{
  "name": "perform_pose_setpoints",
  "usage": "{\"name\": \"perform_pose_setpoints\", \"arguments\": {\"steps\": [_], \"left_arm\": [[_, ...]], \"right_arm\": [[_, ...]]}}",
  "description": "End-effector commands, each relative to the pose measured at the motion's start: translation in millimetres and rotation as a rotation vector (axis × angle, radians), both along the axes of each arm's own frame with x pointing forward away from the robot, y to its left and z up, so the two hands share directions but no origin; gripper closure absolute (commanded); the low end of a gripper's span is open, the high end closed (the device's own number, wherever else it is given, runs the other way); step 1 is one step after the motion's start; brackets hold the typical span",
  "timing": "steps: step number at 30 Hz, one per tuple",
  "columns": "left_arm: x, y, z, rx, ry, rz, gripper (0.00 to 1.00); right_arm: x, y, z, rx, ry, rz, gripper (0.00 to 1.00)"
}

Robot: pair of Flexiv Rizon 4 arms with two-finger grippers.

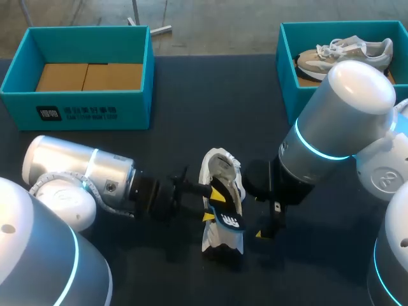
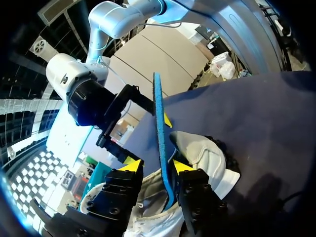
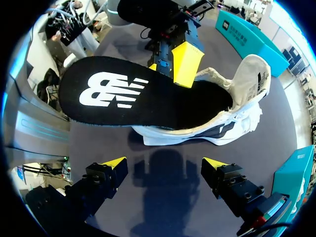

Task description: Take the shoe out of the shoebox, open the shoe tongue, remove and reinsert the insole, then place the shoe into the shoebox

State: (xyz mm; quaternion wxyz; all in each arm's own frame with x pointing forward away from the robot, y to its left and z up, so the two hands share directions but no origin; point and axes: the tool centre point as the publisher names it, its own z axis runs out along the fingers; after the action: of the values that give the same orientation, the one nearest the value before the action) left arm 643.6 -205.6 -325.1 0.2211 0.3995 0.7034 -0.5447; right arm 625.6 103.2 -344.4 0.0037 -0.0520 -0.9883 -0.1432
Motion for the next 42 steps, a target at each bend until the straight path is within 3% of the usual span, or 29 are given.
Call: {"name": "perform_pose_setpoints", "arguments": {"steps": [1, 6, 9, 19, 35, 42], "left_arm": [[-0.1, -5.3, 0.8, 0.048, 0.006, 0.003, 0.68], [0.0, -9.3, -2.6, 0.09, 0.017, -0.004, 0.76], [-0.6, -11.3, -5.8, 0.103, 0.019, -0.011, 1.0], [7.4, -11.9, -21.5, 0.145, -0.058, 0.011, 1.0], [15.3, -13.9, -28.8, 0.227, -0.151, 0.129, 1.0], [15.0, -8.7, -26.4, 0.194, -0.08, 0.131, 1.0]], "right_arm": [[-1.0, 0.9, -1.2, -0.002, -0.002, -0.001, 0.0], [-1.0, 0.9, -1.2, -0.002, -0.002, -0.001, 0.0], [-1.0, 0.9, -1.2, -0.002, -0.002, -0.001, 0.0], [-1.0, 0.9, -1.2, -0.002, -0.002, -0.001, 0.0], [-1.0, 0.9, -1.2, -0.002, -0.002, -0.001, 0.0], [-1.0, 0.9, -1.2, -0.002, -0.002, -0.001, 0.0]]}}
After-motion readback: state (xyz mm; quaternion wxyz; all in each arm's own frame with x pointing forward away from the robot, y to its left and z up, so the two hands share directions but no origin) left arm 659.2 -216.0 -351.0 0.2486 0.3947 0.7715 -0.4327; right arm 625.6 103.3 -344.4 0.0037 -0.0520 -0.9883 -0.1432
